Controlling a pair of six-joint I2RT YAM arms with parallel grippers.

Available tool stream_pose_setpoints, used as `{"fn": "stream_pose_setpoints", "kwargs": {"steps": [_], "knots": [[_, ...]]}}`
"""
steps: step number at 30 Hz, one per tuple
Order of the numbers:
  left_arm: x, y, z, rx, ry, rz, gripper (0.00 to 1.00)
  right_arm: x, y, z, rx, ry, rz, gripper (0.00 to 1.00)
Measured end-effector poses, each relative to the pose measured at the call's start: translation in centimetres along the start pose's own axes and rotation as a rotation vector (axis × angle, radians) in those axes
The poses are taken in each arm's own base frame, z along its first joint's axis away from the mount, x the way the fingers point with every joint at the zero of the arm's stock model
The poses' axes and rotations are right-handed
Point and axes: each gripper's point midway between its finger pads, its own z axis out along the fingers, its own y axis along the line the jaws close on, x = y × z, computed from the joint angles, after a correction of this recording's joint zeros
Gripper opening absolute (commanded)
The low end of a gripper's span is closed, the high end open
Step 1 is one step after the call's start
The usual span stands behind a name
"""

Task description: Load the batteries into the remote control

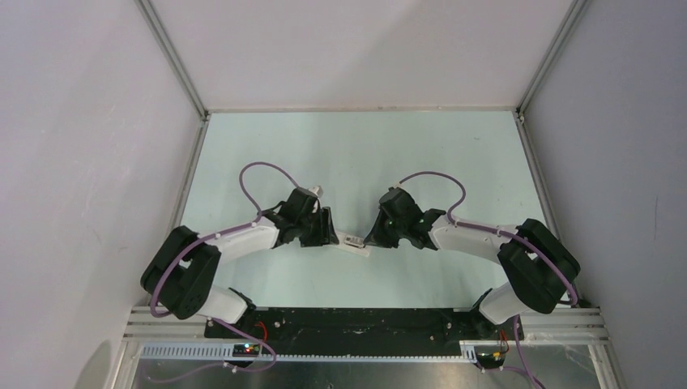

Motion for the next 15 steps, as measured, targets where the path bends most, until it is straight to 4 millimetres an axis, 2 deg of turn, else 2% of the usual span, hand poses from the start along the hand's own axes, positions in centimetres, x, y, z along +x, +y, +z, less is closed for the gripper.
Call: {"fn": "stream_pose_setpoints", "kwargs": {"steps": [5,15], "knots": [[-0.56,-0.46,-0.68,0.015,-0.027,0.004,0.68,0.19,-0.38,-0.04,0.014,0.008,-0.010,0.00],[-0.68,-0.62,-0.91,0.022,-0.033,0.009,0.71,0.20,-0.50,-0.03,0.016,0.009,-0.023,0.00]]}}
